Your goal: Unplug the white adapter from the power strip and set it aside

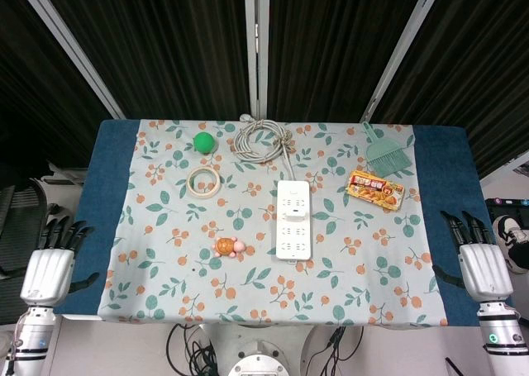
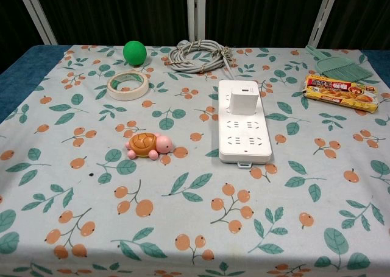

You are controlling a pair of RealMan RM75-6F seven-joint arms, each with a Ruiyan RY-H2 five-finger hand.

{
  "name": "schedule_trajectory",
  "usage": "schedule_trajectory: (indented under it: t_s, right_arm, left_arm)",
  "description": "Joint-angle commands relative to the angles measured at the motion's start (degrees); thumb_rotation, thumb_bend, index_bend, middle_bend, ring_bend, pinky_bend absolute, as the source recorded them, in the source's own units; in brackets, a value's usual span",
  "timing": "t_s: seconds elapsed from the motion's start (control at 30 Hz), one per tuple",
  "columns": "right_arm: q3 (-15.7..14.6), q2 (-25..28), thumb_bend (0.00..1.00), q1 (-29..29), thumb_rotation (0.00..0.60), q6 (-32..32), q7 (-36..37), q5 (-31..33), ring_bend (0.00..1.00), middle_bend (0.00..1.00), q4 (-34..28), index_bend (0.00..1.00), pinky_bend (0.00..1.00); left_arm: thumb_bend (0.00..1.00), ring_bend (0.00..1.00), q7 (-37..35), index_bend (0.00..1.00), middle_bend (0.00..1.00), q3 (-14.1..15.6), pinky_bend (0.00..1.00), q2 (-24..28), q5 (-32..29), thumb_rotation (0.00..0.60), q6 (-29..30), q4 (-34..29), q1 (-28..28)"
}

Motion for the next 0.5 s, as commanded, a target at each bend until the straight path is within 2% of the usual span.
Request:
schedule_trajectory:
  t_s: [0.03,0.27,0.37,0.5]
  right_arm:
    - [0.2,1.0,0.08,1.2,0.6,-1.1,2.3,-1.2,0.01,0.14,-1.4,0.0,0.09]
    - [2.5,6.5,0.09,7.5,0.6,-7.9,4.8,-2.9,0.02,0.15,-7.7,0.0,0.11]
    - [4.1,8.2,0.11,11.7,0.6,-13.1,4.7,-2.2,0.02,0.16,-10.2,0.0,0.13]
    - [6.7,9.0,0.12,18.3,0.6,-22.5,1.6,2.5,0.02,0.17,-11.8,0.0,0.14]
  left_arm:
    - [0.09,0.02,-0.1,0.21,0.15,0.1,0.02,-0.5,2.4,0.6,-2.5,-1.0,-2.4]
    - [0.1,0.02,2.2,0.22,0.16,-0.6,0.04,-2.9,6.0,0.6,-13.6,-2.8,-11.2]
    - [0.1,0.02,3.1,0.22,0.16,-1.0,0.04,-5.1,7.2,0.6,-19.4,-3.0,-15.8]
    - [0.11,0.02,5.2,0.22,0.16,-1.8,0.04,-9.1,8.2,0.6,-27.6,-2.2,-22.4]
